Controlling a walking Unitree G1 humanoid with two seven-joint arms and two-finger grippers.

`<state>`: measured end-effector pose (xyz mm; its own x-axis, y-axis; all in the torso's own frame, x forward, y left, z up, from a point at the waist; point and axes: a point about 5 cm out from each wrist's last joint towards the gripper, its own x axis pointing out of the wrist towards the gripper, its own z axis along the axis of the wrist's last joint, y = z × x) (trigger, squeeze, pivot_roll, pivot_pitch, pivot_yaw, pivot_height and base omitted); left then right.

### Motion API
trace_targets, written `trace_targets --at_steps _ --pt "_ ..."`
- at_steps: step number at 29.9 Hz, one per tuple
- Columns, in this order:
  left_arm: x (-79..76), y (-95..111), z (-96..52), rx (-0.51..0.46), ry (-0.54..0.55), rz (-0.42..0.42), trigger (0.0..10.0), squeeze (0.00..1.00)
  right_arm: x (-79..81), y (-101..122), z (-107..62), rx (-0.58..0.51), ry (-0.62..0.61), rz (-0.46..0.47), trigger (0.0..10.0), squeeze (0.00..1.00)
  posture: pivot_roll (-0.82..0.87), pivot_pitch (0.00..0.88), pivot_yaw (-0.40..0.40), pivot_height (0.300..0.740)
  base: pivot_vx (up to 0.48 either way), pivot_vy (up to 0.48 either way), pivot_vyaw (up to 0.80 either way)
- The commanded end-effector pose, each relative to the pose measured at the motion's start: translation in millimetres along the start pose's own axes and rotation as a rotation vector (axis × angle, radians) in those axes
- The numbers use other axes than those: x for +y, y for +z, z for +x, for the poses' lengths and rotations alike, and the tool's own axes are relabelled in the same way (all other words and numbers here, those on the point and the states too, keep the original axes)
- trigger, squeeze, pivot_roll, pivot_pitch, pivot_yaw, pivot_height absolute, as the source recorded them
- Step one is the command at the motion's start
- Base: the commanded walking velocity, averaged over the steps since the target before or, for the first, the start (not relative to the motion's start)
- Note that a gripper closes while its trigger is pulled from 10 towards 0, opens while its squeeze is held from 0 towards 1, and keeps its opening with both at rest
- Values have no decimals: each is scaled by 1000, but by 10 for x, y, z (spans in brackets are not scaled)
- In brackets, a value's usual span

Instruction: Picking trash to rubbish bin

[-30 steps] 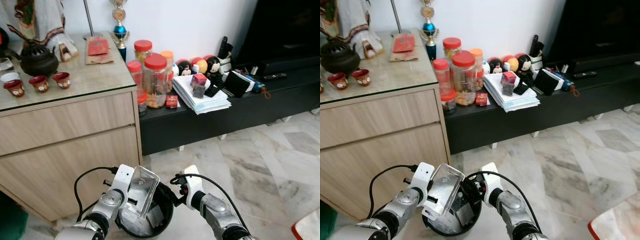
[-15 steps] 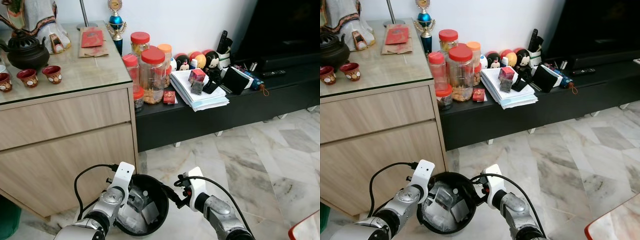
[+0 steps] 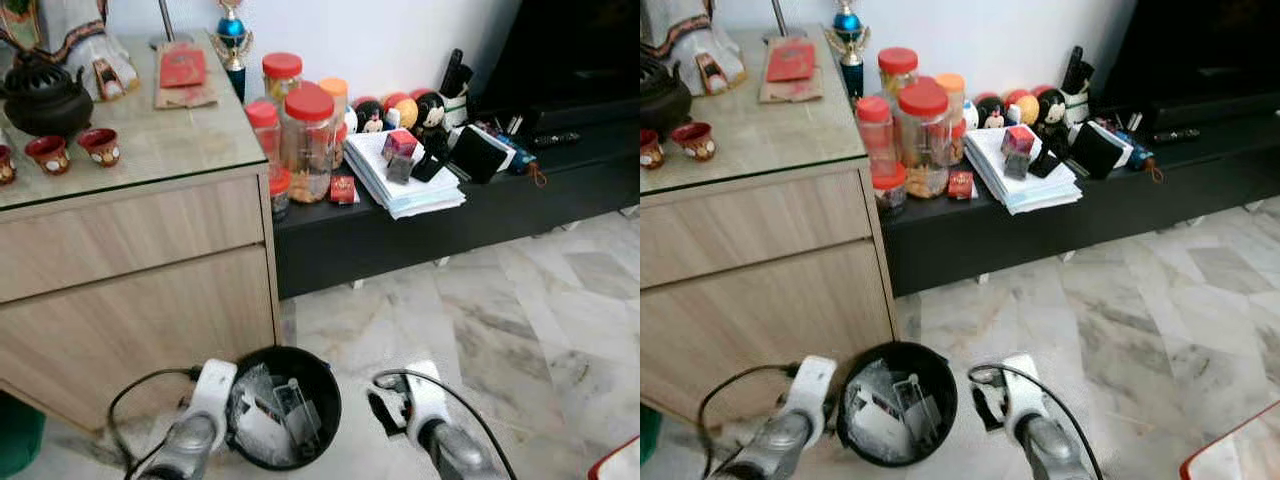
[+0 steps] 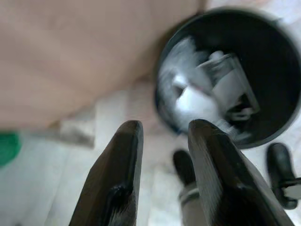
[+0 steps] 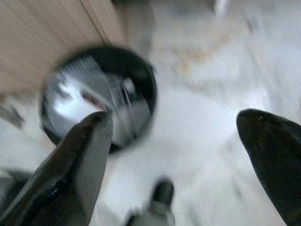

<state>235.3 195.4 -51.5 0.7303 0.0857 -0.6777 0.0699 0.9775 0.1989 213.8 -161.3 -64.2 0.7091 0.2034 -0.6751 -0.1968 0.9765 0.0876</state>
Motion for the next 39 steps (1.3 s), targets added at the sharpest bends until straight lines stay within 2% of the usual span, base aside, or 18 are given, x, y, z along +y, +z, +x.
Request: trace_targets --at_steps 1,4,8,12,16,22,26,31,39 --pt "35 -91 -24 20 30 -26 10000 0 -16 -67 -15 29 -36 17 10000 0 -103 28 -9 740 0 0 0" --pt "93 -198 -53 52 61 -46 10000 0 -38 -169 -49 64 -71 33 10000 0 -103 23 -1 740 0 0 0" --pt "100 -468 -137 137 57 -47 10000 0 -27 -545 -183 196 -136 74 10000 0 -92 0 32 740 0 0 0" --pt "87 -491 -142 153 41 -43 10000 0 4 -647 -224 222 -140 81 10000 0 -95 0 41 740 0 0 0" --pt "91 -472 -135 149 41 -41 10000 0 3 -645 -223 220 -146 86 10000 0 -99 0 45 740 0 0 0" --pt "101 -352 -94 118 38 -38 10000 0 -36 -528 -178 174 -167 120 10000 0 -106 0 54 740 0 0 0" --pt "91 -297 -77 98 34 -46 10000 0 -13 -429 -129 147 -163 106 10000 0 -110 0 47 740 0 0 0" --pt "75 -294 -75 102 36 -51 10000 0 -20 -399 -120 135 -158 99 10000 0 -101 0 25 740 0 0 0" --pt "75 -164 -38 59 50 -92 10000 0 -66 -363 -115 136 -150 69 10000 0 -86 0 -10 740 -92 0 0"
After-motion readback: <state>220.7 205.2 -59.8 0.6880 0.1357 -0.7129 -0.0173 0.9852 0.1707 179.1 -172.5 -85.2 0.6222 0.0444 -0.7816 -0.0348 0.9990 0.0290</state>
